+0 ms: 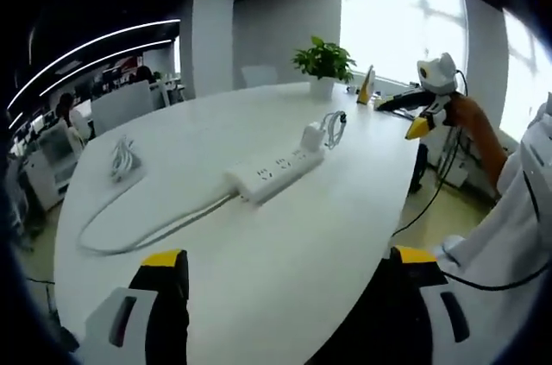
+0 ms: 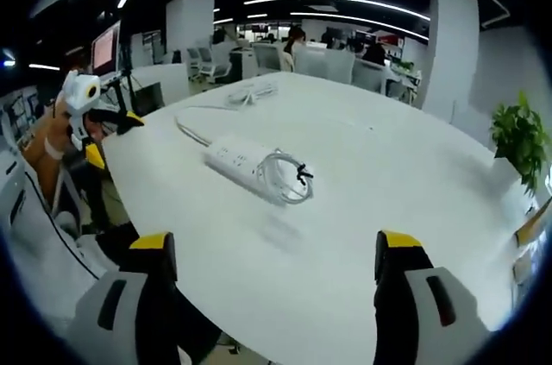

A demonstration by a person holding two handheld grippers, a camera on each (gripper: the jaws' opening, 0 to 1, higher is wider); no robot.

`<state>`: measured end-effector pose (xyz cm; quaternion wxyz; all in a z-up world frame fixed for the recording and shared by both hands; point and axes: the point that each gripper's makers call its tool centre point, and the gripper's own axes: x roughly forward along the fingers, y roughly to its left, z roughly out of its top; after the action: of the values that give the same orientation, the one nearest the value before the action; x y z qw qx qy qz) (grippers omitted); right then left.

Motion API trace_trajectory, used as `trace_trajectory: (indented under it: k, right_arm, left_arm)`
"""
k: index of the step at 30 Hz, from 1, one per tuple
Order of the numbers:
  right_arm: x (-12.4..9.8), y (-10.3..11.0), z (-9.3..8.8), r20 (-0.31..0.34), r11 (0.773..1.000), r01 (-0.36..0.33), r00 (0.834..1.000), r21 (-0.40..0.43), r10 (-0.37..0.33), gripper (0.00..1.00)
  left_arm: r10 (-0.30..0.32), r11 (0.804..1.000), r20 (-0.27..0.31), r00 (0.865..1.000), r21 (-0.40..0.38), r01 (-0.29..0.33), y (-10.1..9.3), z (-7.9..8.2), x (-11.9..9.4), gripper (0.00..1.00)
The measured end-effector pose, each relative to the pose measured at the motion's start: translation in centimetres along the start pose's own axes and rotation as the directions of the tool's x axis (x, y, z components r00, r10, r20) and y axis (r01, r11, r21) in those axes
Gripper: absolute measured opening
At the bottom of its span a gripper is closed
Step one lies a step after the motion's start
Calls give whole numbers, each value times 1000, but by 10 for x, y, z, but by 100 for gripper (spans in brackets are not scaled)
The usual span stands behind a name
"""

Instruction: Straighten the power strip on the desk, plug the charger into it

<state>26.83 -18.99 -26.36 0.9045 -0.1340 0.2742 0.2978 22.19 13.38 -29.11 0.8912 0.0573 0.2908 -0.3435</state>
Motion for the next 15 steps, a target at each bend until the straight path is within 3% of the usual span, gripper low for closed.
trace_trajectory:
  k: [5, 9, 15]
  right_arm:
    - [-8, -4, -10, -7, 1000, 22, 1000, 18, -22, 92]
    - [-16, -8, -10, 25, 998, 40, 999, 57, -41, 90]
    - [-19, -6, -14, 25, 997, 44, 999, 67, -46, 89]
  left_arm:
    - [16, 1000, 3, 1000, -22, -16, 1, -7, -5, 96]
    - [11, 999, 7, 1000, -44, -11, -4, -12, -10, 96]
    - [21, 999, 23, 999, -45, -20, -10, -9, -17, 96]
